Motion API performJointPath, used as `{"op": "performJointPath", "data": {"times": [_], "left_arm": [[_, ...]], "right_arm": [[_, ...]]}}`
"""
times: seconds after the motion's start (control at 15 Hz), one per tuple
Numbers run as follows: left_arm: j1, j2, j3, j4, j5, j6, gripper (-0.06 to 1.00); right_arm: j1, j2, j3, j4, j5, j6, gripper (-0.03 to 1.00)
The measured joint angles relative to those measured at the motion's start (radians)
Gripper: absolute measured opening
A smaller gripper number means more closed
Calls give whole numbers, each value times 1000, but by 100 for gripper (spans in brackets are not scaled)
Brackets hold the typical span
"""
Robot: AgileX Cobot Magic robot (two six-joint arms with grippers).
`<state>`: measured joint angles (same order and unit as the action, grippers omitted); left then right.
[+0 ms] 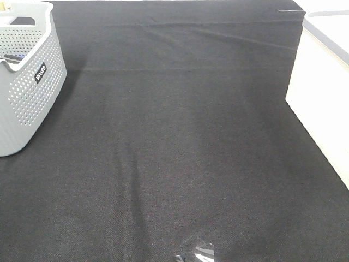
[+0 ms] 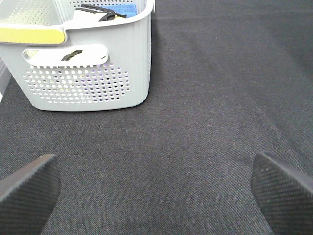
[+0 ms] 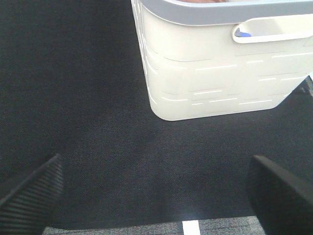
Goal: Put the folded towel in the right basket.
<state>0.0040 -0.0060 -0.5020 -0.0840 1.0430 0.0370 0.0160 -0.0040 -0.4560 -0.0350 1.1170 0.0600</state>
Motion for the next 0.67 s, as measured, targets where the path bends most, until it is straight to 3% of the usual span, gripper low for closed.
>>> {"op": "performJointPath", "data": {"times": [0.67], "left_arm": [[0, 0, 0, 0, 0, 0, 99]], "right_arm": [[0, 0, 0, 5, 0, -3, 98]]}}
